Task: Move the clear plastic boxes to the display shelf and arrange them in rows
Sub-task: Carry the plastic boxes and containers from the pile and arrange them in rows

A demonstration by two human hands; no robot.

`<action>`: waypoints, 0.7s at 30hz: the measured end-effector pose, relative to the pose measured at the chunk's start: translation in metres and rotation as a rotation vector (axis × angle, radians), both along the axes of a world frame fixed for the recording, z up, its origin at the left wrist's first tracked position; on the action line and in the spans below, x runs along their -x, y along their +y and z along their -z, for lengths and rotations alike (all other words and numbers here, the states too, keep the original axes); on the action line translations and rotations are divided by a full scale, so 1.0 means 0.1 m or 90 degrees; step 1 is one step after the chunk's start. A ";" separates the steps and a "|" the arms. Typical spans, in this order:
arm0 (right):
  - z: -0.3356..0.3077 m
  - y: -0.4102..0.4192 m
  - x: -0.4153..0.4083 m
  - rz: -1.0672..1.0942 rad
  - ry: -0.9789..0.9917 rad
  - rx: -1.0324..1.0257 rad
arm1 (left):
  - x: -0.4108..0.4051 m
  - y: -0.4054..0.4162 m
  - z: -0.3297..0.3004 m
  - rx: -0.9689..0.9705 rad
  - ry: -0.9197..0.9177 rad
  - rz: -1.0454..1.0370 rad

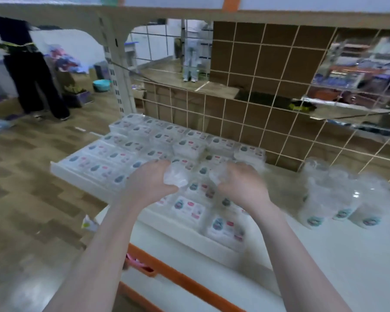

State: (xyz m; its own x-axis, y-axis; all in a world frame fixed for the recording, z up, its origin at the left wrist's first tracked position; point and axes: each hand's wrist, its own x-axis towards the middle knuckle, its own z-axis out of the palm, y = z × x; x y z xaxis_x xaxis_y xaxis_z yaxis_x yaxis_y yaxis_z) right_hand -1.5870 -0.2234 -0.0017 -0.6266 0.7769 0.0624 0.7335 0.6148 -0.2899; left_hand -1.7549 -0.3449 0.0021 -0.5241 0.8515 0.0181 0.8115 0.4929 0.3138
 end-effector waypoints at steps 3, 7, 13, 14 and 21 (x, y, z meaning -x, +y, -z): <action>0.00 -0.05 0.28 0.080 -0.023 0.017 | 0.43 0.11 -0.02 0.026 0.022 0.091; 0.04 -0.11 0.53 0.154 -0.058 0.027 | 0.84 0.22 -0.03 0.074 0.027 0.191; -0.06 -0.18 0.68 0.224 -0.099 0.101 | 1.10 0.36 -0.03 0.135 0.020 0.304; -0.09 -0.17 0.70 0.229 -0.101 0.113 | 1.12 0.38 -0.03 0.140 0.022 0.316; -0.22 -0.12 0.80 0.244 -0.109 0.123 | 1.13 0.44 0.00 0.144 0.065 0.366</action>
State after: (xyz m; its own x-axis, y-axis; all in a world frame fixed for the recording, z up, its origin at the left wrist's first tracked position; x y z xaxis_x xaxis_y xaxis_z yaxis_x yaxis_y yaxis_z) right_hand -1.6673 -0.2356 0.0203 -0.2807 0.9417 -0.1856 0.9446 0.2367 -0.2273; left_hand -1.8678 -0.3011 0.0023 0.0140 0.9854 -0.1694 0.9871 0.0134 0.1598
